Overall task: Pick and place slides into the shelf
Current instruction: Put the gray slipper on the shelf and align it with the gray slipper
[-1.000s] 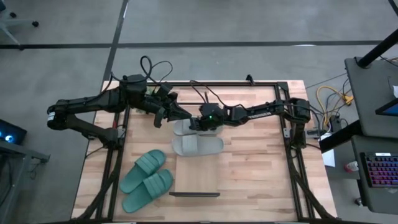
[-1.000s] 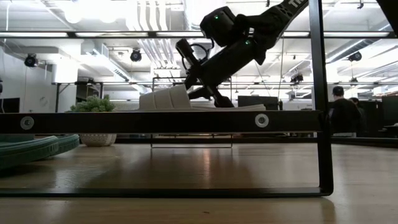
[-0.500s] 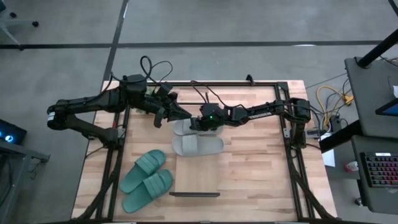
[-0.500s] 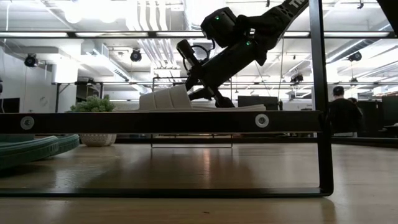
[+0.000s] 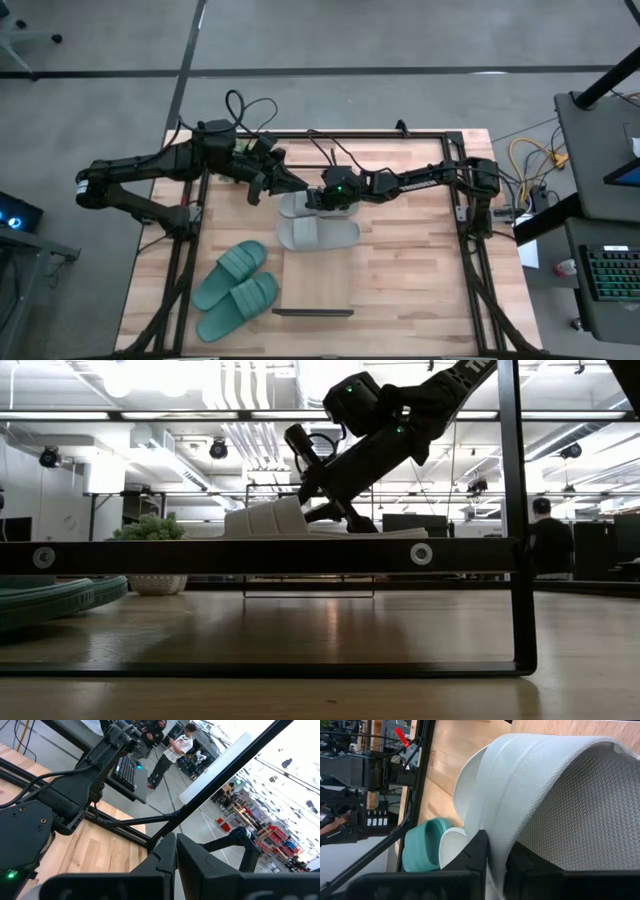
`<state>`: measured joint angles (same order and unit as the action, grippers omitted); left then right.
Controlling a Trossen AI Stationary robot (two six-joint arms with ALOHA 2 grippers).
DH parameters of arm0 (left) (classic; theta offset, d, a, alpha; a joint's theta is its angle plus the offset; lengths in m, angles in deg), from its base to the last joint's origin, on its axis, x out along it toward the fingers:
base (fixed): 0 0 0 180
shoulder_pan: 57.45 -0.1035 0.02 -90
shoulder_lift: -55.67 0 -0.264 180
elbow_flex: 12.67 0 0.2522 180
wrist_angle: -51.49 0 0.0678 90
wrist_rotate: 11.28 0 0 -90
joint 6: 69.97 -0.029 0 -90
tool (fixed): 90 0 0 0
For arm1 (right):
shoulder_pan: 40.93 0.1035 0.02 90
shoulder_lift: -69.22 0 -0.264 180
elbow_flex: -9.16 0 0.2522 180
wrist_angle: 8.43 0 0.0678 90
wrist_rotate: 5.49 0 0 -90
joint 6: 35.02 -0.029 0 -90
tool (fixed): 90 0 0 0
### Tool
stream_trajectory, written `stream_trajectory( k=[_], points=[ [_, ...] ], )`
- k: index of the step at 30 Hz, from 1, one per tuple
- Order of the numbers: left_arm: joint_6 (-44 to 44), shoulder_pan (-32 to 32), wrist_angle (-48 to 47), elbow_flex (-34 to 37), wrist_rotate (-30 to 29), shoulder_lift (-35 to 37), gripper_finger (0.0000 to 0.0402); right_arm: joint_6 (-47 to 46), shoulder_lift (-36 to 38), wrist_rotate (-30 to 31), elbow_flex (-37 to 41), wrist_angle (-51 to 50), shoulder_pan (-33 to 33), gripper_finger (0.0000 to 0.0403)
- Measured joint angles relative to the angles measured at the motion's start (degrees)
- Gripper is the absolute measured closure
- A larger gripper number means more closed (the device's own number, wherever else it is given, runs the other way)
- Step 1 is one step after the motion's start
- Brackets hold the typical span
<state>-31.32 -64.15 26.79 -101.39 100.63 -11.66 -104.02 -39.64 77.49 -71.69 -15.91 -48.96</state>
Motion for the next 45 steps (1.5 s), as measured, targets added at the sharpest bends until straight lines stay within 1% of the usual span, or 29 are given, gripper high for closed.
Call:
stream_trajectory(
  k=[7, 13, 28, 45],
  points=[
    [0.0, 0.0, 0.0, 0.0, 0.0, 0.0, 0.0402, -0.4, 0.0, 0.0, 0.0, -0.1, 0.0, 0.0319],
    [0.0, 0.0, 0.0, 0.0, 0.0, 0.0, 0.0402, -0.5, 0.2, 0.0, 0.1, -0.3, 0.0, 0.0294],
    [0.0, -0.1, 0.0, 0.0, 0.0, 0.0, 0.0402, -1.6, 0.3, -0.4, 0.1, -0.4, 0.0, 0.0266],
    [0.0, 0.0, 0.0, 0.0, 0.0, 0.0, 0.0402, -1.7, 0.5, -2.2, 0.0, -0.9, -0.3, 0.0262]
  ],
)
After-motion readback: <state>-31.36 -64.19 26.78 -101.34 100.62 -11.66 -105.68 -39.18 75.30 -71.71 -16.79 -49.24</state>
